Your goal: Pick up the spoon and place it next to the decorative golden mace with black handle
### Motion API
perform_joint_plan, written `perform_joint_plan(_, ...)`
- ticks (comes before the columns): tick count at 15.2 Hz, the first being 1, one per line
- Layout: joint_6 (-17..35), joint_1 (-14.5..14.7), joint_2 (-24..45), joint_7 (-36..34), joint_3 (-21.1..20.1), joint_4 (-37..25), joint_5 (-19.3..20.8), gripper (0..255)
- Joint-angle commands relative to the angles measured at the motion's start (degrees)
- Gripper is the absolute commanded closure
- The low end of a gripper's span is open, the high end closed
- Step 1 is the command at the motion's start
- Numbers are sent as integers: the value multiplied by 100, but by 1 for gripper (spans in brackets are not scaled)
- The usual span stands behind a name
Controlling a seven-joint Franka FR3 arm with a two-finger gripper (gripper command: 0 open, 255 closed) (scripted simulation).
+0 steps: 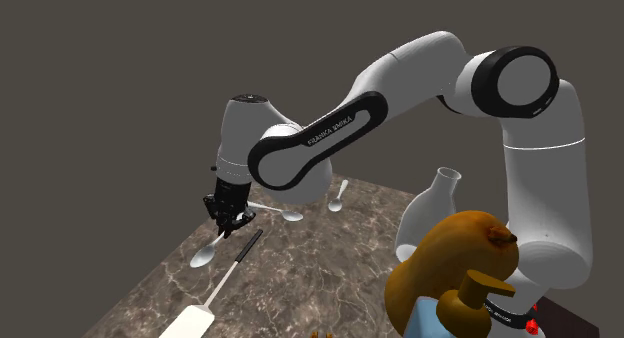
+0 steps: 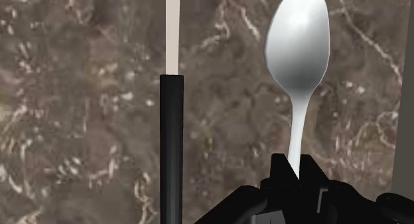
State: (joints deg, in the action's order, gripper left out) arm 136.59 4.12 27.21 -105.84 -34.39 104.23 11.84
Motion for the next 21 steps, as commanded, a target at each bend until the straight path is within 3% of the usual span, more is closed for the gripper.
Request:
perform_joint_plan(1,5,-1,5,1,2,4,1,255)
perform_joint_plan(21,-1266,-207,-672,210,-301,-679,-482,255)
